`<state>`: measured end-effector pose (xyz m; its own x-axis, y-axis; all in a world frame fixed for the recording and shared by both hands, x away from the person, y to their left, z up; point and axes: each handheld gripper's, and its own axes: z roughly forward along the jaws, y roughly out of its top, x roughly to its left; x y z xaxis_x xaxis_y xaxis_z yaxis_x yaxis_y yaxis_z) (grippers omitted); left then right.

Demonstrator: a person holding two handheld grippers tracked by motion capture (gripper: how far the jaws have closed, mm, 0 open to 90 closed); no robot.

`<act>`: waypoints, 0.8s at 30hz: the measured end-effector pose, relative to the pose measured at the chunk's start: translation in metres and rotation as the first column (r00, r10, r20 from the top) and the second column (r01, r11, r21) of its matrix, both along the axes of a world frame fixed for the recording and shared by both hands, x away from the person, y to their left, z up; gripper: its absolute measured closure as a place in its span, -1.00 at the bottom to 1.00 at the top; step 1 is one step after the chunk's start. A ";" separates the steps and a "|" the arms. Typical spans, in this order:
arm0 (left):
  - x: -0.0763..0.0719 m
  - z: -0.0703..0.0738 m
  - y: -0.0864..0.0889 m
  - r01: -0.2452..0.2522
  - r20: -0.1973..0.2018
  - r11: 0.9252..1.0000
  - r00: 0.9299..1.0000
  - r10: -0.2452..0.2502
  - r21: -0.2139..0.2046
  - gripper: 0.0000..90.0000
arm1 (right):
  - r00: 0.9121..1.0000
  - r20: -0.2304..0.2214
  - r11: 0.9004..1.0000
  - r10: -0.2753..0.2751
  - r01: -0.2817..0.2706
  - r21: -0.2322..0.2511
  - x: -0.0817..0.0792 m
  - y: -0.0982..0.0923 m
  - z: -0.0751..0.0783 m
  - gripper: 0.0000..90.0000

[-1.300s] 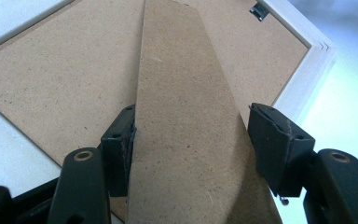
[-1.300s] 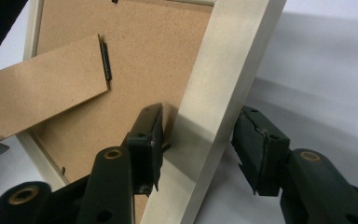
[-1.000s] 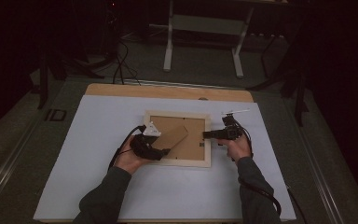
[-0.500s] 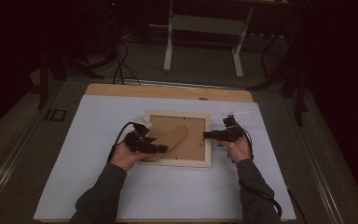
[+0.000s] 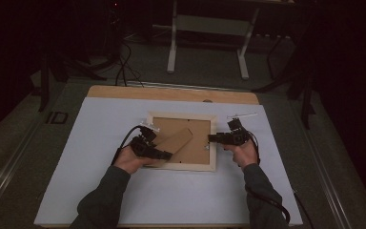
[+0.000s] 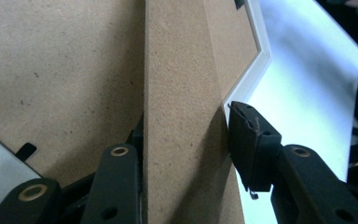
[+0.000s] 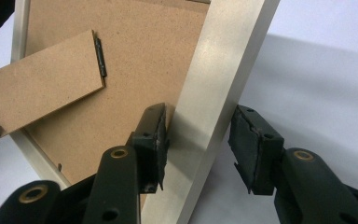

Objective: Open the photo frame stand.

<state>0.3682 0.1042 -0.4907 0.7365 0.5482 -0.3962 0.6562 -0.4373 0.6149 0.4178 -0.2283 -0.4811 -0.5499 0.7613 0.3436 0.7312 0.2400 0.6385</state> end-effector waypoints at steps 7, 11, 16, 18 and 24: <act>-0.004 0.002 -0.004 0.026 0.043 0.999 0.999 -0.027 0.026 0.38 | 0.999 0.031 1.000 0.013 -0.013 -0.024 -0.004 0.000 0.007 0.25; -0.007 0.004 -0.006 0.030 0.067 0.999 0.997 -0.032 0.036 0.39 | 0.999 0.035 0.999 0.033 -0.031 -0.044 -0.004 0.001 0.010 0.24; -0.010 0.005 -0.007 0.030 0.092 0.998 0.995 -0.034 0.047 0.39 | 0.998 0.027 0.997 0.057 -0.055 -0.050 -0.003 -0.001 0.012 0.23; -0.011 0.006 -0.008 0.033 0.105 0.998 0.994 -0.038 0.054 0.39 | 0.997 0.010 0.996 0.076 -0.076 -0.053 -0.002 -0.001 0.013 0.22; -0.015 0.008 -0.009 0.038 0.135 0.997 0.990 -0.046 0.064 0.39 | 0.994 -0.027 0.993 0.107 -0.108 -0.045 0.002 -0.002 0.013 0.23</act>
<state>0.3535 0.0952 -0.4826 0.8040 0.5359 -0.2578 0.5489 -0.5018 0.6685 0.4193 -0.2303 -0.4678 -0.6214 0.7134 0.3239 0.7148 0.3470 0.6071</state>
